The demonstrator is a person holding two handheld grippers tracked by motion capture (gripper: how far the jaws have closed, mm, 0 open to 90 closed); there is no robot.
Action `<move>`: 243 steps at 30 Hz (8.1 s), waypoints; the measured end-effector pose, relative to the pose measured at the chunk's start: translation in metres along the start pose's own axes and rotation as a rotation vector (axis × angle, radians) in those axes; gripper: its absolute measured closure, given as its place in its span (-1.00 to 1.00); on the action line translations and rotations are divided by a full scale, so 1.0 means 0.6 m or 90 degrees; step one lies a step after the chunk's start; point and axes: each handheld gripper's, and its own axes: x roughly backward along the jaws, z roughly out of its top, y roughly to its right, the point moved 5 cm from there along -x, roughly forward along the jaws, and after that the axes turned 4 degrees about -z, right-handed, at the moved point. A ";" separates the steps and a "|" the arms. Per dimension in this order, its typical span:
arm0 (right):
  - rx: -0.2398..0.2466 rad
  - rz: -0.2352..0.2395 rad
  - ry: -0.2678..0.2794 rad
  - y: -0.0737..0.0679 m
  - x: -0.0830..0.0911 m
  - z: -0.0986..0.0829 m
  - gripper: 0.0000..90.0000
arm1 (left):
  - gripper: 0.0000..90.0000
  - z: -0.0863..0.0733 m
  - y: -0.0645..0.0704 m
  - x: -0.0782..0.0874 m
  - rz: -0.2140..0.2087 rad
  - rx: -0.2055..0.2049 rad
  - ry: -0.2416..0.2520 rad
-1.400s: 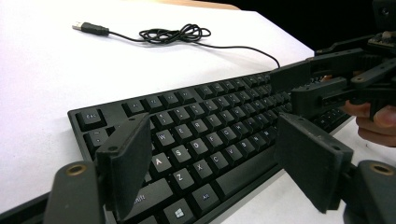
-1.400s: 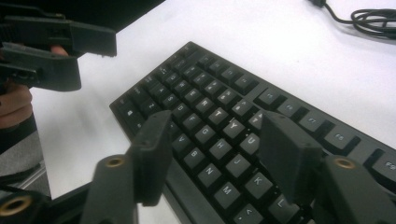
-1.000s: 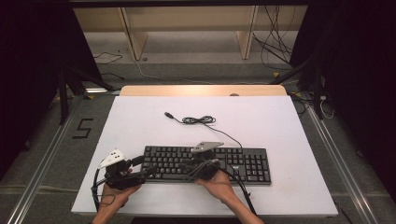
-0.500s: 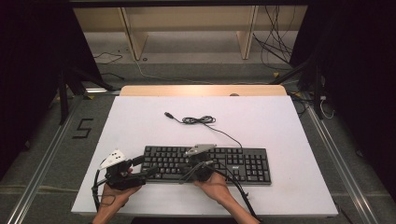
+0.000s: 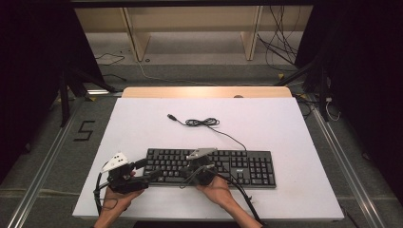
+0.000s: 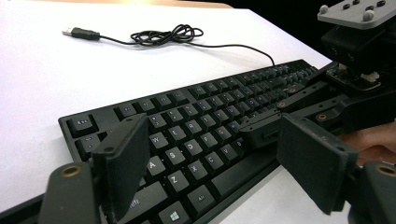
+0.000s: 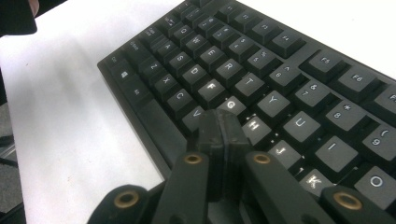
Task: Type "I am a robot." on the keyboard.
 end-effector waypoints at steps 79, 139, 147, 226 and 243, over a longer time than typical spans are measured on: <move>-0.058 -0.067 0.007 0.100 0.044 -0.007 1.00 | -0.45 -0.001 -0.002 -0.001 -0.003 0.006 0.000; -0.060 -0.003 0.090 0.060 0.121 -0.031 -0.02 | 0.30 0.015 0.002 -0.069 0.003 -0.008 -0.080; -0.061 -0.001 0.093 0.060 0.129 -0.039 -0.06 | 0.70 0.026 0.006 -0.098 -0.007 -0.020 -0.107; -0.046 -0.013 0.100 0.059 0.147 -0.049 -0.14 | -0.13 0.040 0.018 -0.077 -0.054 -0.010 -0.066; -0.046 -0.011 0.095 0.058 0.140 -0.048 -0.13 | -0.34 0.026 0.020 -0.042 -0.052 -0.004 -0.035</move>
